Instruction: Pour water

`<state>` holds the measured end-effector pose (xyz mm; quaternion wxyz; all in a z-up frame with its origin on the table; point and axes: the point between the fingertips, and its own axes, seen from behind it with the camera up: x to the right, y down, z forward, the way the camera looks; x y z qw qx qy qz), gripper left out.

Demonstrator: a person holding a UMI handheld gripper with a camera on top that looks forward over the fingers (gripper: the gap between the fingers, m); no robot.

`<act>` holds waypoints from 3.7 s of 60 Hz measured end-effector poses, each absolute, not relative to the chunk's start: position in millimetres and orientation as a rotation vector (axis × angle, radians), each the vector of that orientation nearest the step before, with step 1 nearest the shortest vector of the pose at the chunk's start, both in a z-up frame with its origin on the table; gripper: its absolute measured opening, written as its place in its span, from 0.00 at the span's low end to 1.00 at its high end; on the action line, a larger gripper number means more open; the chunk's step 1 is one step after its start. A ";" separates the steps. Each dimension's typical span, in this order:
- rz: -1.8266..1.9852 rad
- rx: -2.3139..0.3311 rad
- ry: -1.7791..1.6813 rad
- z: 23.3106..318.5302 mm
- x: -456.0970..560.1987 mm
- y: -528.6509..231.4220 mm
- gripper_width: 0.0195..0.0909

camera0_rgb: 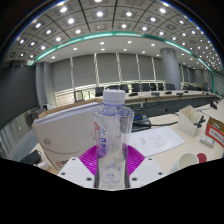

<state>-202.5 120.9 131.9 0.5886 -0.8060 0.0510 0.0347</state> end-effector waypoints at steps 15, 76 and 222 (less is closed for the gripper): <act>0.610 -1.756 0.465 206.7 -207.1 93.9 0.20; 1.685 -1.132 1.421 197.3 -138.0 71.8 0.20; -0.119 -2.186 0.054 247.2 8.3 -206.8 0.93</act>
